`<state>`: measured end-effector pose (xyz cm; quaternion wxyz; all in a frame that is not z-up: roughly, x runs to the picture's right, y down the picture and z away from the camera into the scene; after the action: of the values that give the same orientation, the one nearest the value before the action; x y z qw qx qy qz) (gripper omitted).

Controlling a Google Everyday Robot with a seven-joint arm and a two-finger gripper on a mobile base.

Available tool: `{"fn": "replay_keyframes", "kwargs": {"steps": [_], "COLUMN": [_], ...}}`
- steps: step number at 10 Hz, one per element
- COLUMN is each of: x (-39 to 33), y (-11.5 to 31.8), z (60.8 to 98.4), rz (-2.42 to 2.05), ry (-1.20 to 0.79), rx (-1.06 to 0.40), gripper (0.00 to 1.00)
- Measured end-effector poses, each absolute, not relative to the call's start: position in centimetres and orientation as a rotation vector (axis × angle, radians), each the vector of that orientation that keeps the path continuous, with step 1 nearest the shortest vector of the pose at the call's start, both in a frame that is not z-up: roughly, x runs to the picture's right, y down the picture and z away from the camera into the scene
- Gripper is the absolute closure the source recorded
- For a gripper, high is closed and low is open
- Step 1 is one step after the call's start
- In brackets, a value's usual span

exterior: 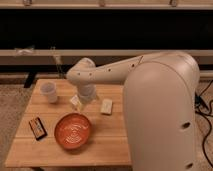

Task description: Drag the pepper across the table

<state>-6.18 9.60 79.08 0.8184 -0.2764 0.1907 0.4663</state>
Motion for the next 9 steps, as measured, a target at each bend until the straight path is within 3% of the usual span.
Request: {"fn": "replay_keyframes", "kwargs": {"steps": [9], "x": [12.0], "y": [12.2], "z": [84.0], "rz": [1.462], "ry": [0.687], "rx": [-0.486], "gripper": [0.20]}}
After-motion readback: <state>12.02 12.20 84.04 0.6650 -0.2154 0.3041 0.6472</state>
